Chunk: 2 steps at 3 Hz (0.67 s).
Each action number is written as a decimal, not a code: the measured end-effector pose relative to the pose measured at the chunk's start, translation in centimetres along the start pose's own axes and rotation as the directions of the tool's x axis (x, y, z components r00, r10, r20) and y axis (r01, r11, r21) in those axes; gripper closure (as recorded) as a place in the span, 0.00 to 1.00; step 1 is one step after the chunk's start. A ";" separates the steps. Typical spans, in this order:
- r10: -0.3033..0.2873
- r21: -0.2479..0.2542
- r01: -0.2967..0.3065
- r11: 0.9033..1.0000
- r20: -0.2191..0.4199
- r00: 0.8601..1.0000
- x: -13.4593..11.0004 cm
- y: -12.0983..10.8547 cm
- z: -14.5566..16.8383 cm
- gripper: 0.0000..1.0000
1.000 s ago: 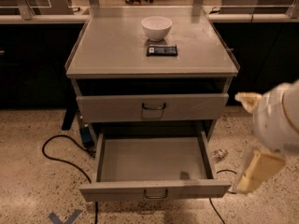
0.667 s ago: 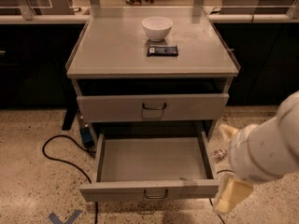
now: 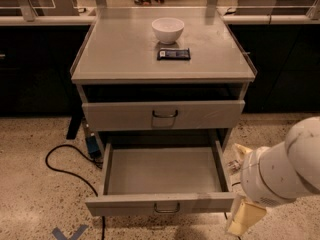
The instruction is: Close middle drawer
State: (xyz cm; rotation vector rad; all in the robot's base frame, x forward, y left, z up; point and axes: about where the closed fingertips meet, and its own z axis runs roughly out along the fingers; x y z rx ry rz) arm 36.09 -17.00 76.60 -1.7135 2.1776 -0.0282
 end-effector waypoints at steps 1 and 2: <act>-0.004 -0.022 0.003 1.000 -0.009 1.000 0.1 0.6 1.2 0.00; 0.030 -0.090 -0.028 0.996 0.016 0.999 1.4 4.2 6.6 0.00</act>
Offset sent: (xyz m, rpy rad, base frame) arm -0.0869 0.0171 -0.2299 0.0985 0.2427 -0.0218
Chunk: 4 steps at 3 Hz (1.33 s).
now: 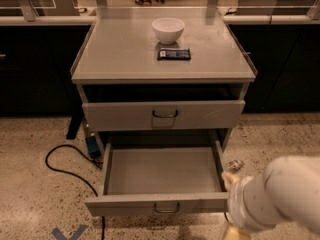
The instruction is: Close middle drawer
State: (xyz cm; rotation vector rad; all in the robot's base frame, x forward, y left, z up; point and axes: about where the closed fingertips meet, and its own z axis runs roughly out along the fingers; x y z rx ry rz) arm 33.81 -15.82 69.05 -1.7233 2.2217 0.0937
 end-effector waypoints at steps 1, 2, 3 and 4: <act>-0.022 -0.041 0.021 0.999 -0.024 0.999 1.1 4.5 7.3 0.00; -0.181 -0.037 0.179 0.983 -0.057 0.982 -0.1 7.6 12.4 0.00; -0.230 -0.028 0.228 0.973 -0.068 0.971 0.7 8.8 13.8 0.00; -0.239 -0.036 0.237 0.971 -0.056 0.969 0.8 8.7 14.3 0.00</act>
Offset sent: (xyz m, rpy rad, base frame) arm -0.0928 0.0632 -0.3135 -0.2739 -0.0938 -0.1859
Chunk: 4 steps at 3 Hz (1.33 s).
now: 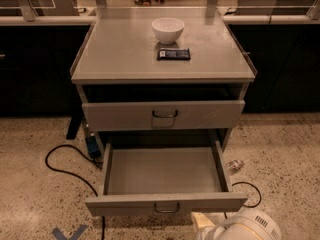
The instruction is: Close middle drawer
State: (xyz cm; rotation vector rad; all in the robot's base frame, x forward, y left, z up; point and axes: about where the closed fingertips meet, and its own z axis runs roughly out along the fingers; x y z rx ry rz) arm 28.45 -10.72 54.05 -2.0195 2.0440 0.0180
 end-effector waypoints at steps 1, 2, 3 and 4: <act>0.026 0.075 -0.028 0.997 0.021 0.999 2.3 -3.1 -0.3 0.00; 0.164 0.159 -0.182 0.970 0.118 0.979 6.0 -7.6 -0.1 0.00; 0.189 0.167 -0.219 0.961 0.175 0.966 6.5 -9.6 0.7 0.00; 0.238 0.122 -0.262 0.957 0.185 0.954 7.8 -9.1 2.0 0.00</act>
Offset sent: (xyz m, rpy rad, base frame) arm 0.1381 -0.1254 0.0193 0.3944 -0.1752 -0.1220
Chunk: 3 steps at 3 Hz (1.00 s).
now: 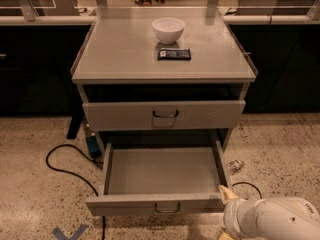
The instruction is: Close middle drawer
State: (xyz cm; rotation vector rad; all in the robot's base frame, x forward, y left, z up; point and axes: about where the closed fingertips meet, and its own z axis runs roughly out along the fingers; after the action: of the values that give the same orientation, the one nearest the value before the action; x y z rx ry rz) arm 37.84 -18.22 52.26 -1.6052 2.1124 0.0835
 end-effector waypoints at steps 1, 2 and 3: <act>0.115 -0.098 -0.115 0.988 -0.007 0.993 3.3 1.2 3.2 0.00; 0.252 -0.235 -0.247 0.940 -0.010 0.968 6.7 3.4 7.0 0.00; 0.270 -0.273 -0.262 0.926 -0.008 0.963 6.8 4.5 8.1 0.00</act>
Offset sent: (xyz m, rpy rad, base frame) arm -0.0383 -0.0377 -0.1593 0.2841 0.5219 -0.2009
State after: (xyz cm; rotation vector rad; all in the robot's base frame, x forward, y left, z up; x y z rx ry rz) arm 35.12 -20.20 41.28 -1.4363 2.3657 0.5057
